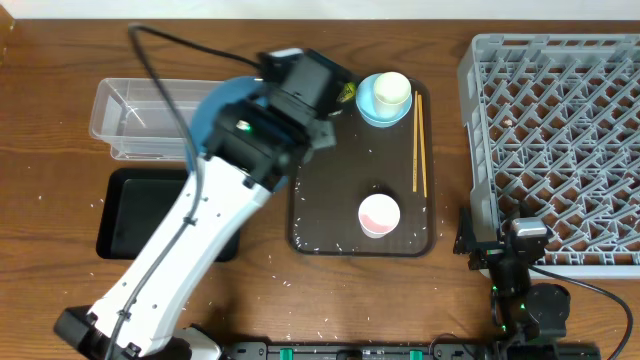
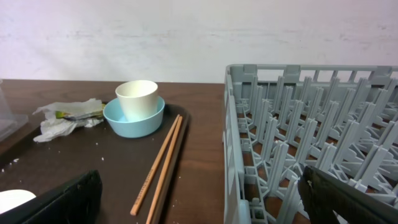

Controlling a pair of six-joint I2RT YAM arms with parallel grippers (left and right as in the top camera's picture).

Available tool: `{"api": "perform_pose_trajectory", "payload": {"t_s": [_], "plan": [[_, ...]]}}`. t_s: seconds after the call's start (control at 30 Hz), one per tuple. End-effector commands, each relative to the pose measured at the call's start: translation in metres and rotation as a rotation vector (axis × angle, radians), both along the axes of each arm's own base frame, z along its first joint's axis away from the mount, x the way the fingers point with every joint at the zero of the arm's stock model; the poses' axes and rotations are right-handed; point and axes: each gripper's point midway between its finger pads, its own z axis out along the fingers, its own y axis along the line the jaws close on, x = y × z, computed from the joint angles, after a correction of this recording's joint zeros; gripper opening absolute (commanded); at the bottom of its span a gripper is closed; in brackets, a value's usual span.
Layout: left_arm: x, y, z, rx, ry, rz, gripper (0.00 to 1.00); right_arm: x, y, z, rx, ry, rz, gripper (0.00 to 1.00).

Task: Sort waste into correct bins and load items into the dishwasher rack
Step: 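Lift the teal plate and carry it over the black tray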

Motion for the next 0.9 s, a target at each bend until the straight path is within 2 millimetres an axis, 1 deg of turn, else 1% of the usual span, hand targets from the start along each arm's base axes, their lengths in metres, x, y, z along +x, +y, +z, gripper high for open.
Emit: {"api": "perform_pose_trajectory", "payload": {"t_s": [0.0,0.07,0.2,0.3,0.5,0.6,0.7,0.87], "plan": [[-0.002,0.014,-0.002,-0.106,0.067,0.038,0.06,0.000,-0.003,0.000,-0.012,-0.001,-0.011,0.99],[0.001,0.026,-0.006,-0.137,0.097,0.070,0.06,0.000,-0.003,0.000,-0.012,-0.001,-0.011,0.99],[0.005,0.058,-0.011,-0.205,0.151,0.137,0.06,0.000,-0.003,0.000,-0.012,-0.001,-0.011,0.99],[0.007,0.073,-0.012,-0.267,0.182,0.139,0.06,0.000,-0.003,0.000,-0.012,-0.001,-0.011,0.99],[0.008,0.090,-0.009,-0.451,0.220,0.090,0.06,0.000,-0.003,0.000,-0.012,-0.001,-0.011,0.99],[0.007,0.099,-0.013,-0.530,0.242,0.101,0.07,0.000,-0.003,0.000,-0.012,-0.001,-0.011,0.99],[0.004,0.106,-0.022,-0.585,0.270,0.109,0.06,0.000,-0.003,0.000,-0.012,-0.001,-0.011,0.99],[-0.003,0.119,-0.050,-0.626,0.331,0.156,0.06,0.000,-0.003,0.000,-0.012,-0.001,-0.011,0.99]]}}
